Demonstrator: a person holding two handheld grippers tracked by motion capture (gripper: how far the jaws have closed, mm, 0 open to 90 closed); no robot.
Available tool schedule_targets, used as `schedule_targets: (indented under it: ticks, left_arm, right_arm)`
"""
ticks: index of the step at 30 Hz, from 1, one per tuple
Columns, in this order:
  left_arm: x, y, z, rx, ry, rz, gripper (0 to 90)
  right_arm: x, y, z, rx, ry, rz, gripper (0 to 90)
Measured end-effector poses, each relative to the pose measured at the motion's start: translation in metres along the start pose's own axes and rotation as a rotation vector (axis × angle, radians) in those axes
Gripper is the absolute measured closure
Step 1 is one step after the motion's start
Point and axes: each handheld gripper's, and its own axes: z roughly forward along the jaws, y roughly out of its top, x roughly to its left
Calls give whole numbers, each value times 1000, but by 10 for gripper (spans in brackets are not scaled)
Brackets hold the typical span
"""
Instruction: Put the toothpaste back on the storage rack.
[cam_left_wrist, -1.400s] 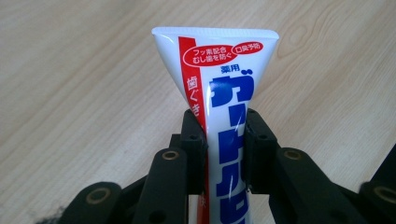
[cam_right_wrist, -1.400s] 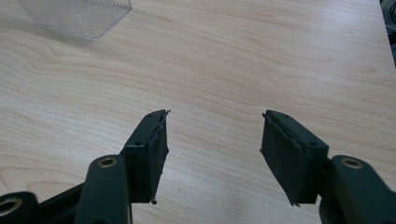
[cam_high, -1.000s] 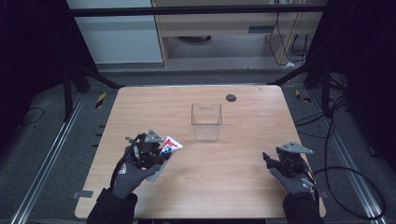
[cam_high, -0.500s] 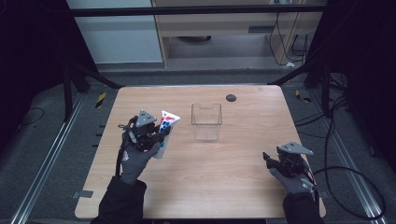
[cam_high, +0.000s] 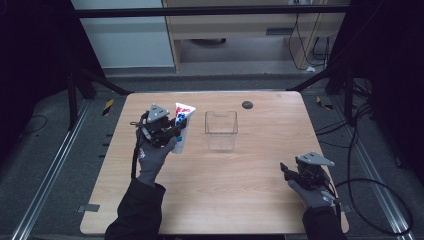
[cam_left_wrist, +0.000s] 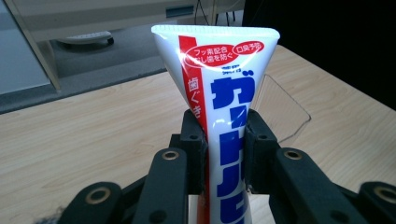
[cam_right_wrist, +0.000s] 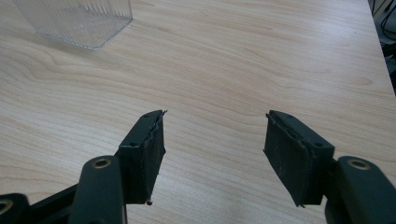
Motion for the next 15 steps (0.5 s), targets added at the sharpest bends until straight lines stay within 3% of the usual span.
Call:
schedule_targets:
  ticks: [6,15]
  left_arm:
    - [-2,9,9,-31,11,5,728]
    - [-6,25,25,-109,16,-23,728]
  right_arm:
    - [1,0,1,0,5,-1,378]
    - [1,-1,2,2,3,-11,377]
